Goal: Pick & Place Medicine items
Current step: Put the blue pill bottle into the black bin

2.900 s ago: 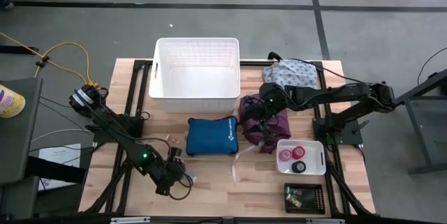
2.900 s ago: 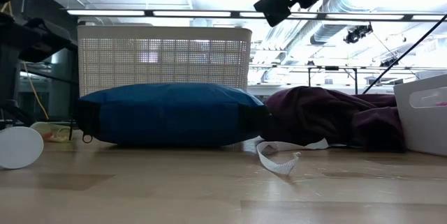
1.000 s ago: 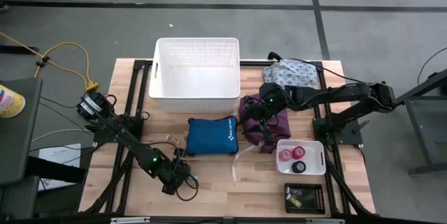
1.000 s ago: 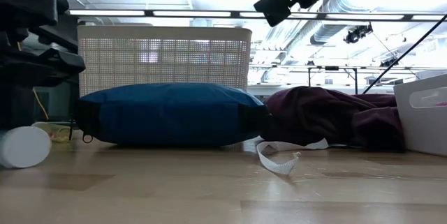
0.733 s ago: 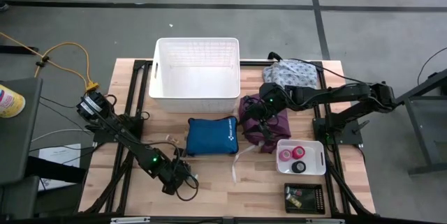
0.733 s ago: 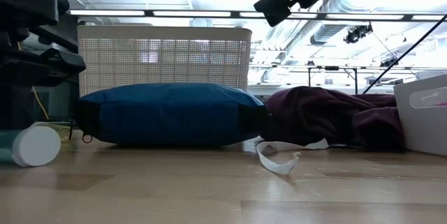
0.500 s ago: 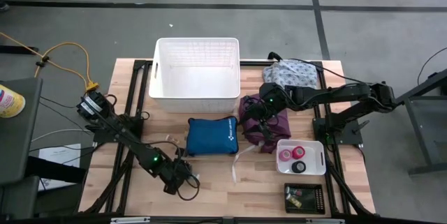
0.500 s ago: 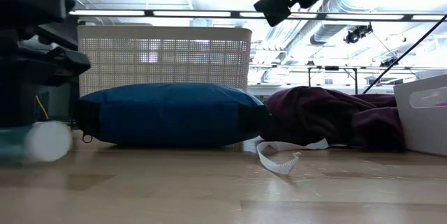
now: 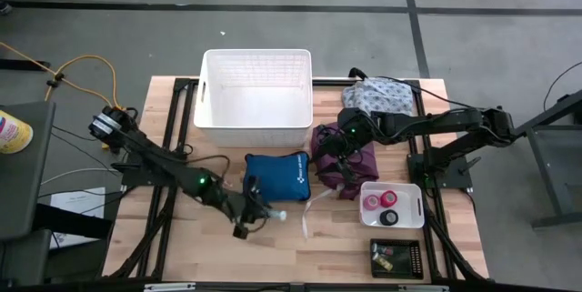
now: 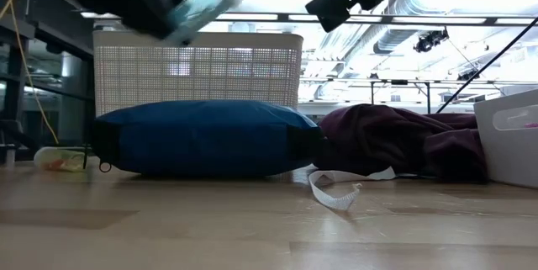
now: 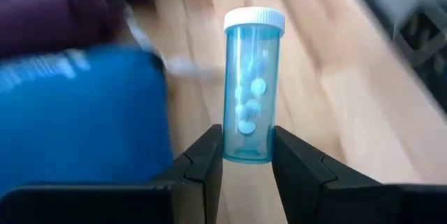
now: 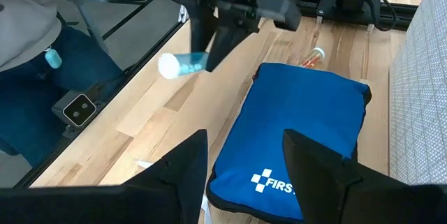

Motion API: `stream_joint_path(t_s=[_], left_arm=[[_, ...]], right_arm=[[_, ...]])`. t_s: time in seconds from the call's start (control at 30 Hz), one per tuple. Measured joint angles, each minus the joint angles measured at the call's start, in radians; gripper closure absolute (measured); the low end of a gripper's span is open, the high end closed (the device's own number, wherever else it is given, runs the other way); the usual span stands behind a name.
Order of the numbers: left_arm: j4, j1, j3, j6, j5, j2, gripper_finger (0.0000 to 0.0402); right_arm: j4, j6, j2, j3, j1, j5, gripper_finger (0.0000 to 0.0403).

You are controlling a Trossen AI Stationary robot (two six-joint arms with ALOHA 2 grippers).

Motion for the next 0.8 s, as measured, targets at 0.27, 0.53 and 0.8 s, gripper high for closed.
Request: stream_joint_path(t_s=[0.27,0.53,0.8], left_arm=[[0.260,0.107,0.000,0.085,0.000,-0.008,0.0301],[0.365,0.189,0.000,0.036,0.008,0.050,0.0301],[0.460,0.192,0.000,0.066,0.011,0.070,0.0301]], right_arm=[[0.000,0.000,0.000,0.000,0.000,0.000,0.0229],[0.003,0.000,0.000,0.000,0.000,0.000,0.0229],[0.007,0.000,0.000,0.000,0.000,0.000,0.0229]])
